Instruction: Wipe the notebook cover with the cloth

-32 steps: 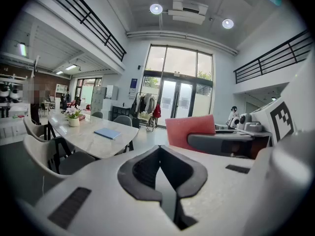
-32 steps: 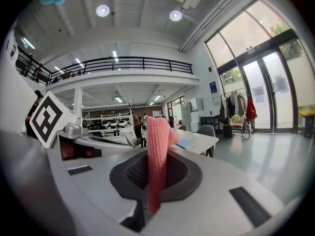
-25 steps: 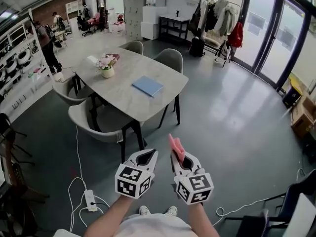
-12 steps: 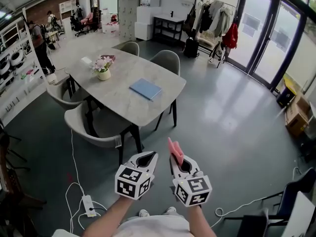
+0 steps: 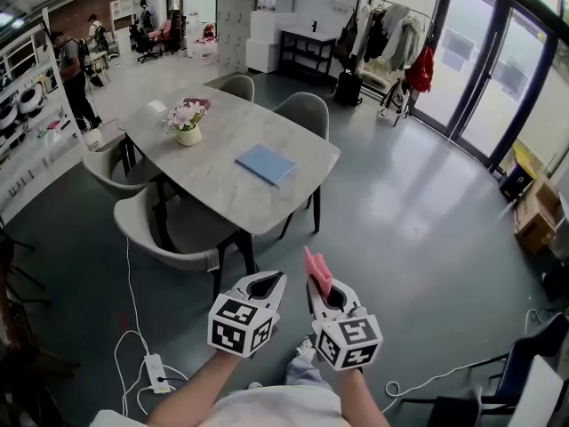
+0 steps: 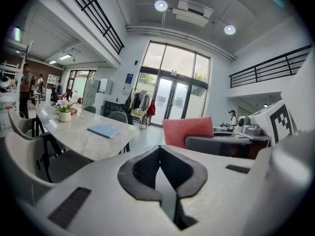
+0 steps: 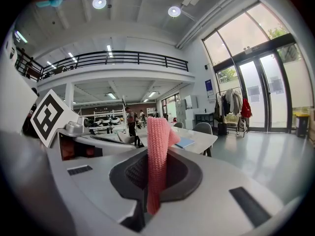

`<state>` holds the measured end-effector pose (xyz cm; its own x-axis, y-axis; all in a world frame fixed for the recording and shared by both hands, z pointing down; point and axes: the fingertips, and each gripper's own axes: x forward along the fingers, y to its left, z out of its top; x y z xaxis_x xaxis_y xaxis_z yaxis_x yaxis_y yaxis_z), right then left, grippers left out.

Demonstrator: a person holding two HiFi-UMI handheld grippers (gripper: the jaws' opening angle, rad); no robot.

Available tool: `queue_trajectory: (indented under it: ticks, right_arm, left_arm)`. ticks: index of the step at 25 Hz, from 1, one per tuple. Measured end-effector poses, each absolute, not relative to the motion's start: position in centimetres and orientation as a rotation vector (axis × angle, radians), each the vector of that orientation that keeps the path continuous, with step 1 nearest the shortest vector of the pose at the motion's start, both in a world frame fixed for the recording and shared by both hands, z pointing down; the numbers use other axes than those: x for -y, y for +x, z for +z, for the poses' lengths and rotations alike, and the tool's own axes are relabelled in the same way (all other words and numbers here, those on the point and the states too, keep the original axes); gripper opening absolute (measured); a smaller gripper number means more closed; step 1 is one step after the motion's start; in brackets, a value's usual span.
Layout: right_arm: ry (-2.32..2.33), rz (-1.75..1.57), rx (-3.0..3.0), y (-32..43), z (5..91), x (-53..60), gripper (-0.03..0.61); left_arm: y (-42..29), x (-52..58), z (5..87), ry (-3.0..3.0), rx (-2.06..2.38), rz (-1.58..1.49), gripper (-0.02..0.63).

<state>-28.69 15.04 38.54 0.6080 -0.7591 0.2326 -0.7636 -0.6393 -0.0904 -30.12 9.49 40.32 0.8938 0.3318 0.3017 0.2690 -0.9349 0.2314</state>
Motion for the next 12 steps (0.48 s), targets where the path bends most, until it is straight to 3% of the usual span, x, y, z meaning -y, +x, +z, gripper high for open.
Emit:
queue_trajectory:
  ticks: [12]
  right_arm:
    - [2.777,0.441,1.412,-19.2,40.4,-14.3,0.015]
  left_arm:
    - [-21.2,-8.8,42.0,2.877,-0.385,0.565,0.008]
